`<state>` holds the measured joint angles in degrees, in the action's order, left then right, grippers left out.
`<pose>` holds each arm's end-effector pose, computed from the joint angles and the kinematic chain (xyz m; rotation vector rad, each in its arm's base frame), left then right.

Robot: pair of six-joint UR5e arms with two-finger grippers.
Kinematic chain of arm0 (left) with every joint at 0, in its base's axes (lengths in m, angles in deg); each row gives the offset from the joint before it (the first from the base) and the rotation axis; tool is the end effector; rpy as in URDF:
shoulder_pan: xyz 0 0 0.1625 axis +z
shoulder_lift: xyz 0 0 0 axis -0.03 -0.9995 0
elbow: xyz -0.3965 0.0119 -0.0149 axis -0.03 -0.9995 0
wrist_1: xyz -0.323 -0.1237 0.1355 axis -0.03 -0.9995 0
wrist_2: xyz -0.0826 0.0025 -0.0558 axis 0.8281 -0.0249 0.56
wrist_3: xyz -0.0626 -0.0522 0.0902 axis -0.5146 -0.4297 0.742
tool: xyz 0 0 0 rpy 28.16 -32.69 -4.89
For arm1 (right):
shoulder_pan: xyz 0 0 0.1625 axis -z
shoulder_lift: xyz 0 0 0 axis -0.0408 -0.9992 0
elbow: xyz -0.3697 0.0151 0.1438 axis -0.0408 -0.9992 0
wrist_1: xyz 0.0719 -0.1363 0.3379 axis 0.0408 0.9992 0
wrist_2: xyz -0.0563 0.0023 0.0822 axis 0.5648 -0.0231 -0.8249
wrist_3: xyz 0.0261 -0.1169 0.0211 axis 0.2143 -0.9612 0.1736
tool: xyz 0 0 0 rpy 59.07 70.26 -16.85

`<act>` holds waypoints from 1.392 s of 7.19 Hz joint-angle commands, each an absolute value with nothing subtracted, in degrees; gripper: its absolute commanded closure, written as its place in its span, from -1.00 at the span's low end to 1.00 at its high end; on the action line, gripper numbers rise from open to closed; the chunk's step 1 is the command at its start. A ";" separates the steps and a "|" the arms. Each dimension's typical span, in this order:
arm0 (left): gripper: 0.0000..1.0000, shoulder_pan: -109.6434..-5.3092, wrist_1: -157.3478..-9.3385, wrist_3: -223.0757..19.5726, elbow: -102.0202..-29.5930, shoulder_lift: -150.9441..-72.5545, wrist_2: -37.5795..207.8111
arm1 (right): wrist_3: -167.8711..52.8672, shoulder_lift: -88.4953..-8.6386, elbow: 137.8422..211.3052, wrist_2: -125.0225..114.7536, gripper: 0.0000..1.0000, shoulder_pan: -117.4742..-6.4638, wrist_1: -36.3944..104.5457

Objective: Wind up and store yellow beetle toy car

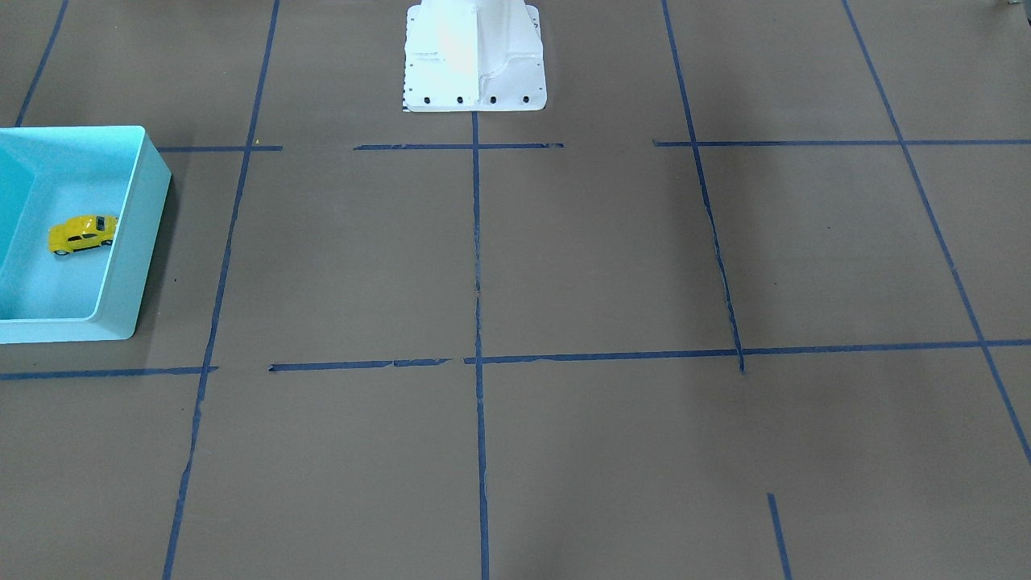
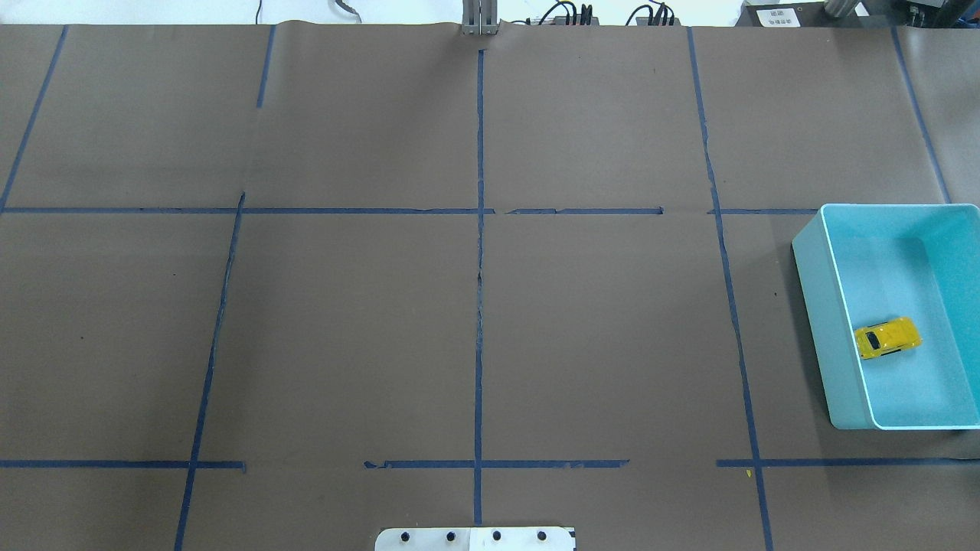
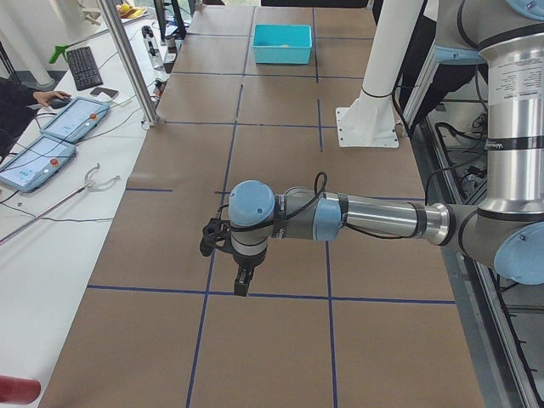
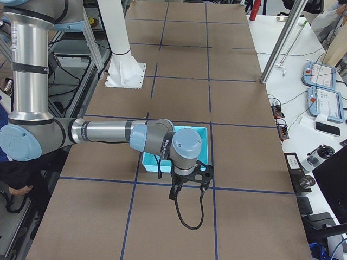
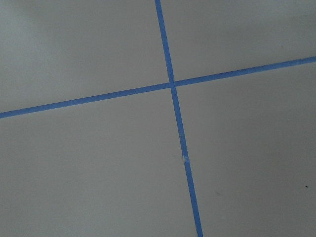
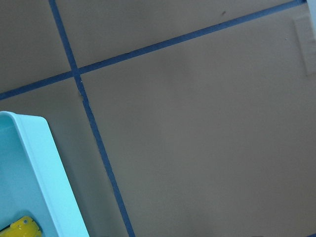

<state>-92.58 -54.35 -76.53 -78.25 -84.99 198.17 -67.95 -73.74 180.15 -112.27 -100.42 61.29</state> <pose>-0.0779 -0.3953 0.5989 0.1581 0.7644 0.1266 0.1095 -0.3810 0.6462 -0.1633 -0.7045 0.2997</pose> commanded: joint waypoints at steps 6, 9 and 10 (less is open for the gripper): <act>-0.99 -92.59 -54.25 -76.56 -77.14 -85.12 198.14 | -68.20 -73.33 180.10 -112.10 -0.98 -100.34 60.95; -0.99 -92.59 -54.16 -76.56 -76.61 -84.69 198.14 | -68.20 -73.33 180.10 -112.10 -0.98 -100.34 60.95; -0.99 -92.59 -54.08 -76.56 -77.14 -84.42 198.06 | -68.20 -73.24 180.19 -112.19 -0.98 -100.34 60.95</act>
<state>-92.59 -54.16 -76.56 -76.78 -84.74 198.12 -68.19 -73.31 180.12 -112.12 -100.35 60.95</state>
